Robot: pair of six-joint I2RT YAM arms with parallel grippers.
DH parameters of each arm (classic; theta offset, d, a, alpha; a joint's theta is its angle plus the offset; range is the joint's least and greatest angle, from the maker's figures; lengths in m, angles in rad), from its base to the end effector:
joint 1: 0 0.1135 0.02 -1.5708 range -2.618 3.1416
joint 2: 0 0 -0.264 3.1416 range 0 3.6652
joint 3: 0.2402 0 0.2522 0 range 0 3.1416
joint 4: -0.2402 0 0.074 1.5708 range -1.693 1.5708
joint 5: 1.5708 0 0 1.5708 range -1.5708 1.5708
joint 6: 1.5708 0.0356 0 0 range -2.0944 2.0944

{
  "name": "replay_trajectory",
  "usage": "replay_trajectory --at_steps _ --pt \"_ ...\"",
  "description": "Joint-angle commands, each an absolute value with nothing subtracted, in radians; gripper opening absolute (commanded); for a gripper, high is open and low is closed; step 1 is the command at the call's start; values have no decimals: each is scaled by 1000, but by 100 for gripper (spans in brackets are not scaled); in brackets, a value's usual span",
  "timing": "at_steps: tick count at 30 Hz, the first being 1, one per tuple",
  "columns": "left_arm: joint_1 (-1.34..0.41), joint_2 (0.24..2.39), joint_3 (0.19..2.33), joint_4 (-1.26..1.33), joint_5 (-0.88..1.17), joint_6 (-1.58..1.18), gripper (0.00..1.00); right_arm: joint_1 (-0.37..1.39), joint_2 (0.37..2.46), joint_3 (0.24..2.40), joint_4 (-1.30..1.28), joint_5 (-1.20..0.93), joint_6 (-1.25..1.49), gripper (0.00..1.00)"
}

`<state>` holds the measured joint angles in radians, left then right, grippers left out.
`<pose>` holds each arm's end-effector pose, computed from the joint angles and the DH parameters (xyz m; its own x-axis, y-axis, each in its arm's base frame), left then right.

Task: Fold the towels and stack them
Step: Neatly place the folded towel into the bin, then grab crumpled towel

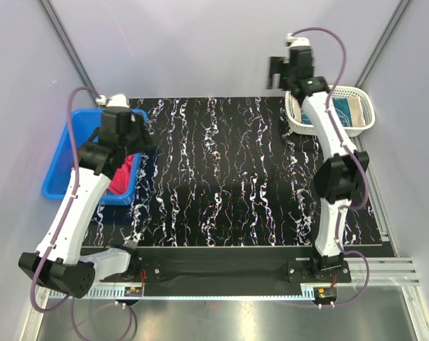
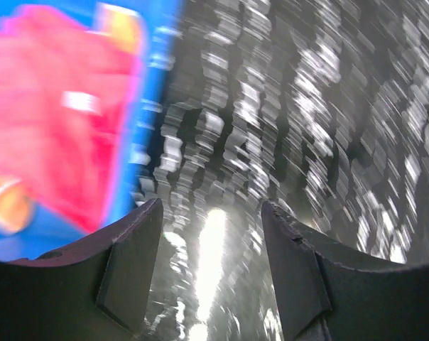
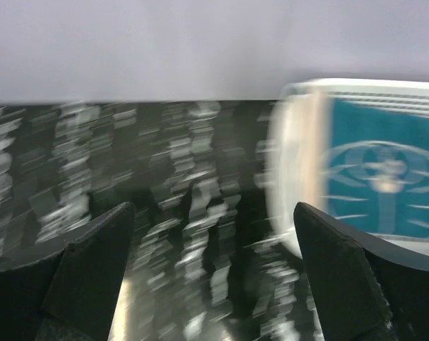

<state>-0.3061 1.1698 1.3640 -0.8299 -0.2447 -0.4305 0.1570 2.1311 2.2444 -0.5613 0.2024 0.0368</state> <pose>0.2248 -0.0620 0.3983 -0.5589 -0.2480 -0.7913 -0.1395 0.9688 -0.2051 0.4901 0.0703 0.3773 -0.4266 -0.0310 -0.9039 0.0415 0.9977 -0.0539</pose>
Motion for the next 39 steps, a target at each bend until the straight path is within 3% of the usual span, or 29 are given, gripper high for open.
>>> replay_trajectory --at_steps 1,7,11,15,19,23,26,27,28,30,33,39 --pt "-157 1222 1436 -933 -364 -460 63 276 1944 2108 -586 102 152 100" --pt "150 1321 1411 -897 -193 -465 65 423 1761 1772 -530 -178 252 100" --pt "212 1461 1385 -850 -210 -424 63 440 1669 1599 -460 -231 288 100" --pt "225 1636 1442 -799 -120 -359 57 439 1620 1525 -410 -218 282 100" --pt "250 1839 1572 -897 -320 -438 56 440 1621 1497 -397 -239 279 100" --pt "299 2020 1631 -917 -273 -472 54 439 1641 1512 -431 -224 256 100" --pt "310 2063 1629 -888 -262 -482 44 440 1643 1514 -446 -169 216 100" --pt "311 2071 1640 -890 -261 -486 35 440 1644 1519 -459 -157 201 100" --pt "311 2072 1644 -888 -259 -488 16 440 1647 1523 -468 -147 198 100" --pt "310 2054 1672 -893 -230 -485 5 440 1655 1543 -488 -143 193 100" --pt "299 1982 1724 -925 -233 -465 2 440 1658 1562 -506 -159 199 100" --pt "213 1815 1966 -994 -198 -407 7 440 1640 1560 -528 -170 210 100"
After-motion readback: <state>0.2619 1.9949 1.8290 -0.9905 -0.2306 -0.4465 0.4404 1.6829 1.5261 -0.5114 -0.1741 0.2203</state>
